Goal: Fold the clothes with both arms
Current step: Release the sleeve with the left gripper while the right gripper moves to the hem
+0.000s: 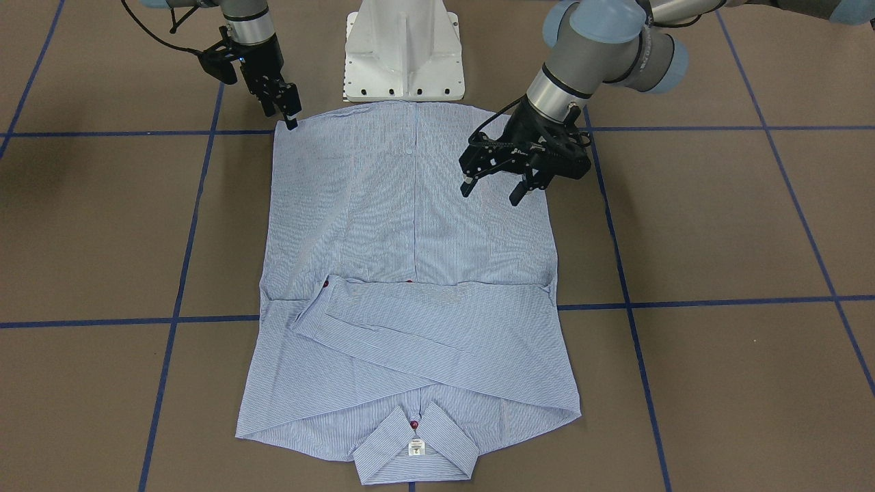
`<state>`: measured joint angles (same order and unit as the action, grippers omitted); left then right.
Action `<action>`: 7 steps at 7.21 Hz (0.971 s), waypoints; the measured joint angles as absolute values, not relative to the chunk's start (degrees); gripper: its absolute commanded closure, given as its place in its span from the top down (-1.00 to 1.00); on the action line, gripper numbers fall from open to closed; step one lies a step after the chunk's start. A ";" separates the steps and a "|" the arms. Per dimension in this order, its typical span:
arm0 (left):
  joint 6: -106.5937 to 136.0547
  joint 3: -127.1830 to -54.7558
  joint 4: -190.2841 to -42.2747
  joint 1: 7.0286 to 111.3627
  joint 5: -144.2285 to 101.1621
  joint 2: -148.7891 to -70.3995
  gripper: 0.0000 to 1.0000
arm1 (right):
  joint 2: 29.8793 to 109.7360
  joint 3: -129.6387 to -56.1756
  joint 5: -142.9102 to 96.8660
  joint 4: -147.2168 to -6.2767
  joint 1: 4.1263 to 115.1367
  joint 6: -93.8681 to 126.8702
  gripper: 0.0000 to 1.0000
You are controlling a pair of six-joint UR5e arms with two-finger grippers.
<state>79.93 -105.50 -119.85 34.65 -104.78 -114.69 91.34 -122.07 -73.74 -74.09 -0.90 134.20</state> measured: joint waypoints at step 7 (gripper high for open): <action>85.74 -108.74 -119.97 32.86 -102.57 -109.00 0.93 | 91.28 -123.16 -73.76 -74.09 -0.54 135.07 -1.00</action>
<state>85.74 -108.74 -119.97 32.86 -102.57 -109.00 91.28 -123.16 -73.76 -74.09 -0.54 135.07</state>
